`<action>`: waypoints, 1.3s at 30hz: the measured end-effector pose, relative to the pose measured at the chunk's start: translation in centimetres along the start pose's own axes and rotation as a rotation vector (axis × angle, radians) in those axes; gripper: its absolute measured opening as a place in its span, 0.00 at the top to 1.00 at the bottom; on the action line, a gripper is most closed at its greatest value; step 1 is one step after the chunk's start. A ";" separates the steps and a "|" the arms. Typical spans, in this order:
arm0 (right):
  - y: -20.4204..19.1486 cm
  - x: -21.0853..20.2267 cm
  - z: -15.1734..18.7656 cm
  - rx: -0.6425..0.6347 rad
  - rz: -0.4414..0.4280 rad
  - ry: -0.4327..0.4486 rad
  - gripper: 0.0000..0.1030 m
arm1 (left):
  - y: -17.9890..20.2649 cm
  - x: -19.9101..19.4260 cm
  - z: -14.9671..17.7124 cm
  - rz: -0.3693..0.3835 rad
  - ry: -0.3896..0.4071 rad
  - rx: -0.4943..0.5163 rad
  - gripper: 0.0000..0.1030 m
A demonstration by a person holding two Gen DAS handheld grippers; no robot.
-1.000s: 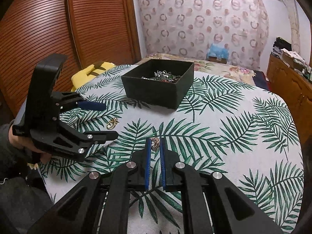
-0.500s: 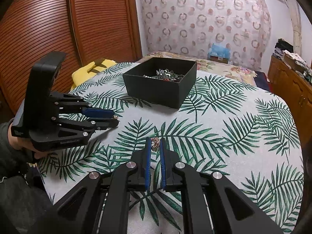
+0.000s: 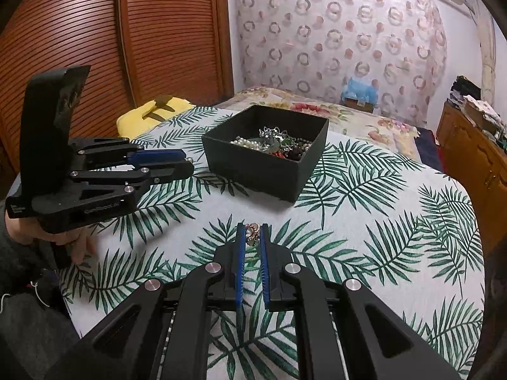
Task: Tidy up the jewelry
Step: 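Carry the ring and earring into the black box and open both grippers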
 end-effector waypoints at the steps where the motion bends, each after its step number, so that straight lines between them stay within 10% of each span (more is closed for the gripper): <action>1: -0.1 0.0 -0.1 -0.001 0.001 -0.001 0.90 | -0.1 -0.1 -0.1 -0.004 0.003 0.000 0.82; 21: 2.4 -0.2 -8.2 -0.023 0.048 0.073 0.90 | -3.6 -0.4 -6.0 -0.024 0.052 -0.059 0.93; 27: 1.8 -0.4 -8.0 -0.032 0.036 0.077 0.90 | -4.6 -1.1 -3.3 -0.020 0.001 -0.059 0.92; 39: 0.7 0.4 -7.2 -0.044 0.025 0.072 0.90 | -4.0 -0.4 6.7 0.033 -0.158 -0.118 0.46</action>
Point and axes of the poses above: each gripper's, at about its wrist camera, not at the fingertips, and x roughly the way its jaws point, y to its right, z to its underside, the point moved 7 cm from there along x, roughly the way its jaws point, and after that the axes turned 14 degrees about -y, right-handed, at the moved point
